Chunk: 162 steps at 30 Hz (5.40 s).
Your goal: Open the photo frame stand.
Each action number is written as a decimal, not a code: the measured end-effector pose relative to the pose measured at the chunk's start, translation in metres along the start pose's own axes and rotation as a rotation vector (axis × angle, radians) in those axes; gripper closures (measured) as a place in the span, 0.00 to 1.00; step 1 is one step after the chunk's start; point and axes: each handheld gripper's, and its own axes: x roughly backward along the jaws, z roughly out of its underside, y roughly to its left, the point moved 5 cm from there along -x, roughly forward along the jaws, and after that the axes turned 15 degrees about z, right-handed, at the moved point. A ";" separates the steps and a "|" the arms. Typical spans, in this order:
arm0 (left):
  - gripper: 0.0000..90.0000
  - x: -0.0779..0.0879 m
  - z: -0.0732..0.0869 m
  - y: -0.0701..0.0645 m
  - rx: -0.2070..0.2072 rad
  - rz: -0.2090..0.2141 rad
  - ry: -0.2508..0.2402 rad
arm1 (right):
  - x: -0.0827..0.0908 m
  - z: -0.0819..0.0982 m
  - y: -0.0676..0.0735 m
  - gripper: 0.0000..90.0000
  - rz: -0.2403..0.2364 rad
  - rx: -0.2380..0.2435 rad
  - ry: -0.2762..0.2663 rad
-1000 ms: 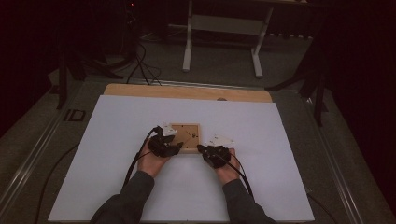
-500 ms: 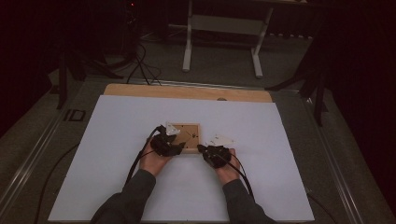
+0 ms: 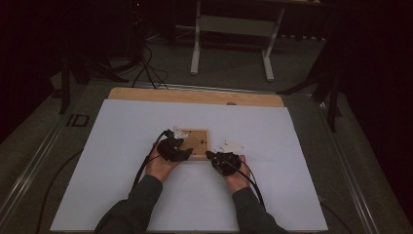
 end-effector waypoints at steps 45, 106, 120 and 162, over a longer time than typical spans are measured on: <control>0.47 0.009 -0.007 -0.005 0.030 -0.005 0.068 | 0.000 0.000 0.000 1.00 -0.001 0.000 -0.002; 0.58 0.008 -0.024 0.006 0.235 0.121 0.066 | 0.000 0.000 0.000 1.00 -0.003 0.001 -0.003; 0.58 0.012 -0.027 -0.003 0.143 0.073 0.048 | 0.006 -0.004 -0.012 0.89 0.003 -0.026 -0.011; 0.58 0.019 -0.015 -0.031 -0.055 -0.072 -0.023 | 0.025 -0.057 -0.048 0.68 0.020 -0.057 -0.052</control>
